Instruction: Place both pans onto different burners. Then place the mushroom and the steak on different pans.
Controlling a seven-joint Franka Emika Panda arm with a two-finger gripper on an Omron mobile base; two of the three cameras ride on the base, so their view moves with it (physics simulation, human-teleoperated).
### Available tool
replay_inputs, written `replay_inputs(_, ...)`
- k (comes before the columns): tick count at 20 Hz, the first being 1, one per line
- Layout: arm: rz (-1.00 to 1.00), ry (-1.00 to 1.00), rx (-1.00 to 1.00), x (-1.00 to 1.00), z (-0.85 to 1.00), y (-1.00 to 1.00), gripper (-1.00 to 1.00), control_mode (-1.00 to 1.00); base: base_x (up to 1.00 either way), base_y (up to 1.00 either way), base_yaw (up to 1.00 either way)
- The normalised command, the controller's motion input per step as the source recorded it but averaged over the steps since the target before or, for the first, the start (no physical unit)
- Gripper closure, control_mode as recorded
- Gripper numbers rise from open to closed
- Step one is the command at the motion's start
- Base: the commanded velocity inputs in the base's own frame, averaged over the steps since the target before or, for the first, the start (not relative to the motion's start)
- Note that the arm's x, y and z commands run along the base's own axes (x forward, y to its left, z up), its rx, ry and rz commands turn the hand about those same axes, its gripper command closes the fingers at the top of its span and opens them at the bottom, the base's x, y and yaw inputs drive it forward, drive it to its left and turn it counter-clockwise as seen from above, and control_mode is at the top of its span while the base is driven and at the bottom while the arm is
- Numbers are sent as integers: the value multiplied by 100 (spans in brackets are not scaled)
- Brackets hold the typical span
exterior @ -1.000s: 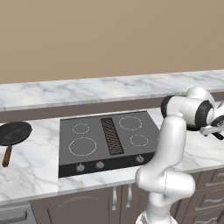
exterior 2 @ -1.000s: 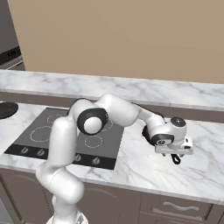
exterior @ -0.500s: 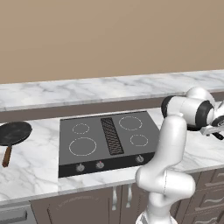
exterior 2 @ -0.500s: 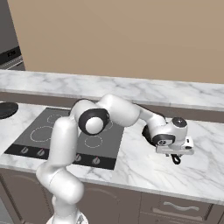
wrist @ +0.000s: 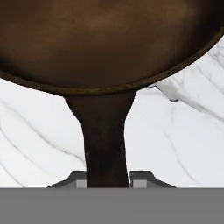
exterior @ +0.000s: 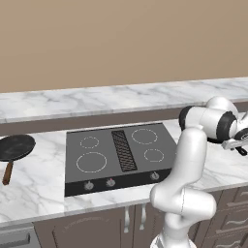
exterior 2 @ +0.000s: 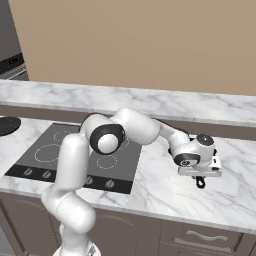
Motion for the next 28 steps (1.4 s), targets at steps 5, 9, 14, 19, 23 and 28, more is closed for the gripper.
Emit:
replay_inputs(5, 0, 0, 0, -1, 1, 22, 100, -100, 0, 0, 0)
replay_inputs(9, 4, 0, -1, -9, 1, 41, 100, -100, 0, 0, 0)
replay_inputs(14, 4, 0, -4, -23, 5, 55, 100, -100, 0, 0, 0)
replay_inputs(19, 10, 0, -8, -23, 14, 67, 100, -100, 0, 0, 0)
replay_inputs(23, 12, 2, -8, -24, 18, 69, 100, -100, 0, 0, 0)
replay_inputs(28, 13, 2, -5, -6, 8, 63, 100, -100, 0, 0, 0)
